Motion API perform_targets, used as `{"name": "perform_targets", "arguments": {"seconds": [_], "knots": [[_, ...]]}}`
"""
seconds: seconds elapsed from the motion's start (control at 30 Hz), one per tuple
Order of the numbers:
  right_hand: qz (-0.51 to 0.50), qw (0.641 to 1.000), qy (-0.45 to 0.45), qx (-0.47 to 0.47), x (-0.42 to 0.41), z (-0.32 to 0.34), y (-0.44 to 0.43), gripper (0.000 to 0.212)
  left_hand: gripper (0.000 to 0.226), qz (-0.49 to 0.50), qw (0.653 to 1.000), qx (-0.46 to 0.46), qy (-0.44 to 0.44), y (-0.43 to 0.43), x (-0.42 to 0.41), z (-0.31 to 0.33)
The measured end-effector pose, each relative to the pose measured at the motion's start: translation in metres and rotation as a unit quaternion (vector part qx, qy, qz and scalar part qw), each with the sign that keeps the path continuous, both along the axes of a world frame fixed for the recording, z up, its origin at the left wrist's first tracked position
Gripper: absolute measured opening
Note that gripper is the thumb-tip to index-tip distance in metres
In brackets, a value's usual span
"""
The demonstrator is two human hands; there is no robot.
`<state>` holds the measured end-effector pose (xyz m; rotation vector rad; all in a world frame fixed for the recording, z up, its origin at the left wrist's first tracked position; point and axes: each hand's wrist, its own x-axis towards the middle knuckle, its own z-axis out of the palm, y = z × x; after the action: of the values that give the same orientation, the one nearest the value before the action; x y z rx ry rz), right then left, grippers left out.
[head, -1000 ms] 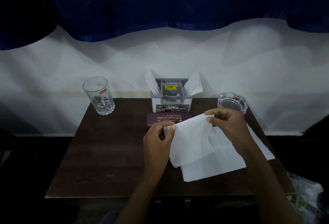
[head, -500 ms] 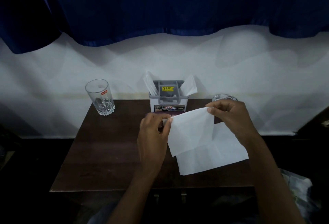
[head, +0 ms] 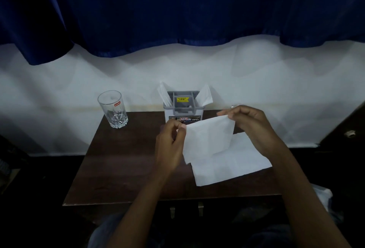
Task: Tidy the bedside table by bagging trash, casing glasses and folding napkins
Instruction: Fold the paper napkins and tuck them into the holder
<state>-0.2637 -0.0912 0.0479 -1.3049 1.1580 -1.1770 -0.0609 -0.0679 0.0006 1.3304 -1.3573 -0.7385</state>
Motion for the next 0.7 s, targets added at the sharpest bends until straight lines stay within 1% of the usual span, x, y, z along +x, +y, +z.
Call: {"name": "perform_targets", "arguments": {"seconds": [0.07, 0.13, 0.2, 0.27, 0.33, 0.37, 0.43, 0.53, 0.6, 0.7], "knots": [[0.004, 0.999, -0.032, 0.027, 0.002, 0.0, 0.0, 0.022, 0.02, -0.005, 1.0, 0.0, 0.031, 0.0, -0.001, 0.003], [-0.012, 0.999, -0.027, 0.043, 0.005, -0.002, -0.001, 0.023, 0.022, -0.002, 0.997, -0.002, 0.073, -0.001, -0.002, 0.004], [-0.039, 0.998, -0.013, 0.047, 0.008, -0.003, -0.001, 0.023, 0.018, 0.024, 0.995, -0.001, 0.101, -0.002, -0.002, 0.002], [-0.057, 0.997, -0.018, 0.044, 0.01, -0.003, -0.002, 0.021, 0.009, 0.056, 0.987, 0.022, 0.15, -0.003, -0.002, -0.001], [-0.066, 0.997, -0.037, 0.035, 0.013, -0.002, -0.003, 0.021, 0.008, 0.068, 0.974, 0.069, 0.206, -0.002, -0.004, 0.002], [-0.069, 0.996, -0.041, 0.034, 0.016, -0.002, -0.003, 0.02, 0.01, 0.062, 0.964, 0.1, 0.238, -0.001, -0.006, 0.004], [-0.066, 0.996, -0.047, 0.039, 0.023, -0.002, -0.003, 0.019, 0.019, 0.013, 0.939, 0.177, 0.293, 0.001, -0.01, 0.01], [-0.048, 0.996, -0.047, 0.056, 0.036, -0.006, -0.001, 0.021, 0.04, -0.073, 0.903, 0.285, 0.313, 0.001, -0.016, 0.007], [-0.021, 0.995, -0.052, 0.084, 0.045, -0.008, 0.001, 0.02, 0.047, -0.088, 0.888, 0.316, 0.321, 0.001, -0.023, 0.006], [0.026, 0.99, -0.076, 0.112, 0.053, -0.009, 0.002, 0.019, 0.051, -0.105, 0.869, 0.312, 0.369, 0.002, -0.026, 0.008]]}}
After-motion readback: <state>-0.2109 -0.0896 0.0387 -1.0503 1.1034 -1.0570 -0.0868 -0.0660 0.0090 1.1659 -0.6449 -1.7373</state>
